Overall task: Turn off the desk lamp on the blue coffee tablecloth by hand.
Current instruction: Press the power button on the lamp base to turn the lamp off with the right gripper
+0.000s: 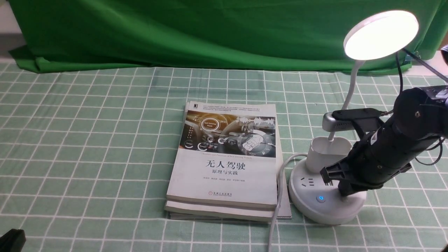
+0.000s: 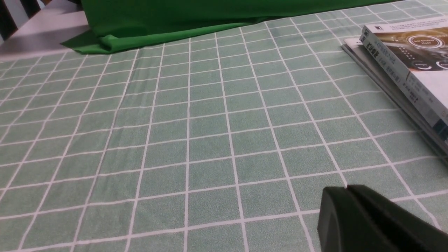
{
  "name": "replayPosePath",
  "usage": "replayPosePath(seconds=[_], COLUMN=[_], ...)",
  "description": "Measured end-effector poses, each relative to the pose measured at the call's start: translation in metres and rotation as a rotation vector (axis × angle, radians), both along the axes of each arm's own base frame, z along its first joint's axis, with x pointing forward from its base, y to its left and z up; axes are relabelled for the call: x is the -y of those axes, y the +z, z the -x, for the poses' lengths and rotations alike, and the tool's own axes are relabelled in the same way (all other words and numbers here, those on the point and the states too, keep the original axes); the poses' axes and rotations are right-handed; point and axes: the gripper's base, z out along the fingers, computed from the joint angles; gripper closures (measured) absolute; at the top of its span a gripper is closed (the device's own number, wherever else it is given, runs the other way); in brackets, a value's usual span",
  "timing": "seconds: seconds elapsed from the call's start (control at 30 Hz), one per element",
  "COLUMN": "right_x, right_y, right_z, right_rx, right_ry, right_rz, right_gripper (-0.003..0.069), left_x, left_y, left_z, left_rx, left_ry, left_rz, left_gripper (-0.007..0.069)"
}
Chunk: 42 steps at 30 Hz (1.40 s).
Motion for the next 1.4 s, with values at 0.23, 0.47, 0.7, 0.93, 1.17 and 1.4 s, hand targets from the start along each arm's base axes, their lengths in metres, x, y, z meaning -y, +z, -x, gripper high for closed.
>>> replayPosePath(seconds=[0.23, 0.47, 0.7, 0.93, 1.17, 1.4], right_x=[0.001, 0.001, 0.001, 0.002, 0.0, 0.0], right_y=[0.01, -0.012, -0.006, 0.012, -0.006, -0.012], right_z=[0.006, 0.004, 0.006, 0.01, 0.003, 0.001], right_rx=[0.016, -0.068, -0.05, 0.008, -0.017, -0.035], right_ry=[-0.004, -0.021, -0.021, -0.021, -0.024, -0.024], right_rz=[-0.007, 0.014, 0.008, -0.012, -0.002, 0.003], right_gripper=[0.0623, 0.0623, 0.0623, 0.0626, 0.0627, 0.0626], left_x=[0.0, 0.0, 0.0, 0.0, 0.0, 0.0], left_y=[0.0, 0.0, 0.0, 0.0, 0.0, 0.0], left_z=[0.0, 0.0, 0.0, 0.0, 0.0, 0.0], left_rx=[0.0, 0.0, 0.0, 0.0, 0.0, 0.0], left_ry=[0.0, 0.0, 0.0, 0.0, 0.0, 0.0], left_rz=[0.0, 0.0, 0.0, 0.0, 0.0, 0.0], left_gripper=[0.0624, 0.0624, 0.0624, 0.0624, 0.0624, 0.0624])
